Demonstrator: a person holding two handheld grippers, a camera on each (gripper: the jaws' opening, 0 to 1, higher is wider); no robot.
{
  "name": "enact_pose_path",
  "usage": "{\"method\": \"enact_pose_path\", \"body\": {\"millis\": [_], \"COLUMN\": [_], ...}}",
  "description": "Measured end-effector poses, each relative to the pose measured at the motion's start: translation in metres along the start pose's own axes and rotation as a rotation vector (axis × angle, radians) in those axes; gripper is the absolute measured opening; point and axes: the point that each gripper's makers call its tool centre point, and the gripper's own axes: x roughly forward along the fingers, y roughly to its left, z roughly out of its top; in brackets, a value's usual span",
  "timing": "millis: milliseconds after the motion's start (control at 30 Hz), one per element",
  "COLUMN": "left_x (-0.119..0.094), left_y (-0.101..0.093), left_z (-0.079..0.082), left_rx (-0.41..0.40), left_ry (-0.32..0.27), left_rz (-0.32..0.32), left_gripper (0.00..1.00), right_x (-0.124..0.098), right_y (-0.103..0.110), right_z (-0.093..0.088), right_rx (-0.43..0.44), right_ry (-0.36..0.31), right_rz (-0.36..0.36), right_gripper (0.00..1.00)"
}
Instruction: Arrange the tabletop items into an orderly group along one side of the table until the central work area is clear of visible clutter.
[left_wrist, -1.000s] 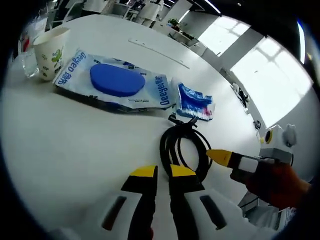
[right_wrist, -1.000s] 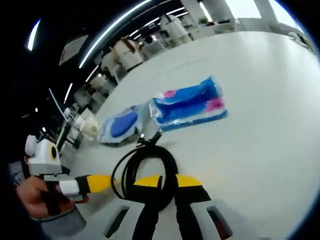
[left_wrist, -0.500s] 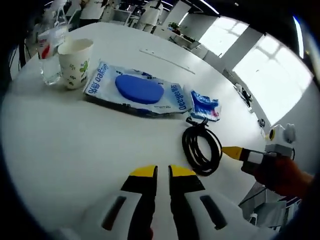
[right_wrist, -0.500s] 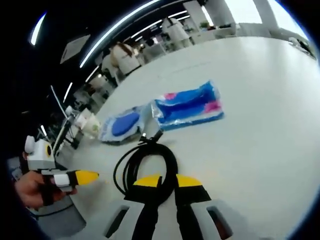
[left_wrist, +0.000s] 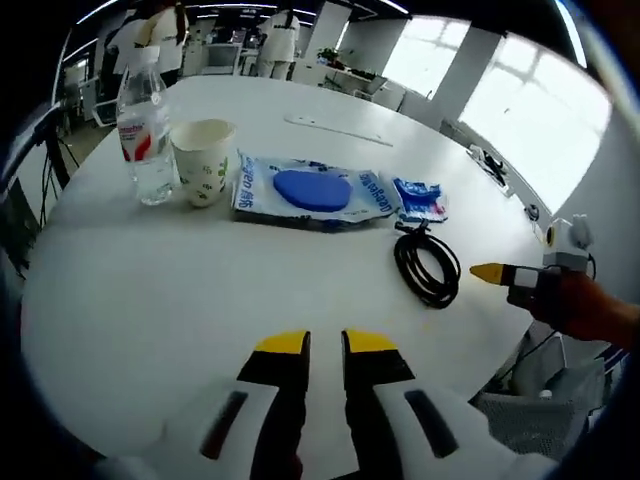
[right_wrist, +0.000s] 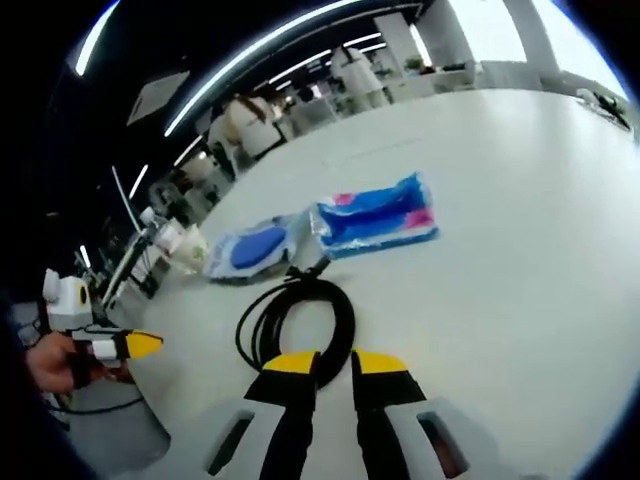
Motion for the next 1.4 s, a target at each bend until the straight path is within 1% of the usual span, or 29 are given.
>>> {"method": "enact_pose_path", "body": {"millis": [100,200,367,433,467,533,567,600,633,667,767,833,900,1000,1133,1233,1400], "left_x": [-0.013,-0.023,-0.038,-0.042,-0.044,-0.052,-0.056,-0.062,-0.066,-0.071,-0.083,-0.087,-0.093,-0.101,-0.110,-0.113,-0.113], "left_y": [0.015,0.028,0.047,0.053,0.056,0.060,0.063,0.069,0.071,0.072,0.079,0.082,0.081,0.080,0.078,0.075,0.075], "left_z": [0.007,0.014,0.025,0.027,0.030,0.037,0.042,0.050,0.054,0.058,0.069,0.072,0.074,0.076,0.073,0.069,0.058], "left_rx": [-0.035,-0.057,-0.061,-0.059,-0.053,-0.023,0.010,0.059,0.073,0.065,0.061,0.051,0.059,0.048,0.049,0.053,0.054], "left_ry": [-0.039,-0.071,-0.116,-0.126,-0.133,-0.159,-0.172,-0.199,-0.212,-0.223,-0.265,-0.284,-0.294,-0.323,-0.336,-0.335,-0.321], "left_rz": [0.018,0.031,0.058,0.064,0.063,0.067,0.079,0.108,0.112,0.104,0.109,0.109,0.107,0.095,0.087,0.079,0.063], "left_gripper": [0.10,0.11,0.12,0.14,0.15,0.18,0.19,0.19,0.20,0.21,0.27,0.32,0.36,0.41,0.46,0.49,0.52], "right_x": [-0.007,-0.011,-0.021,-0.025,-0.027,-0.030,-0.032,-0.034,-0.036,-0.038,-0.043,-0.046,-0.048,-0.048,-0.047,-0.046,-0.047], "right_y": [0.005,0.007,0.014,0.020,0.024,0.033,0.037,0.043,0.047,0.051,0.059,0.065,0.068,0.073,0.083,0.089,0.094], "right_z": [0.001,0.000,0.002,0.006,0.009,0.015,0.019,0.022,0.023,0.024,0.022,0.021,0.022,0.019,0.016,0.013,0.007], "right_rx": [-0.019,-0.046,-0.091,-0.120,-0.149,-0.199,-0.228,-0.252,-0.264,-0.279,-0.359,-0.357,-0.348,-0.357,-0.357,-0.352,-0.339], "right_ry": [-0.018,-0.017,-0.027,-0.035,-0.039,-0.052,-0.066,-0.078,-0.078,-0.077,-0.053,-0.055,-0.065,-0.059,-0.053,-0.049,-0.032], "right_rz": [0.004,0.007,0.005,0.011,0.014,0.030,0.040,0.051,0.060,0.066,0.072,0.076,0.082,0.080,0.088,0.094,0.095], "right_gripper": [0.13,0.15,0.16,0.18,0.19,0.24,0.27,0.31,0.36,0.39,0.48,0.54,0.56,0.57,0.58,0.58,0.58]}}
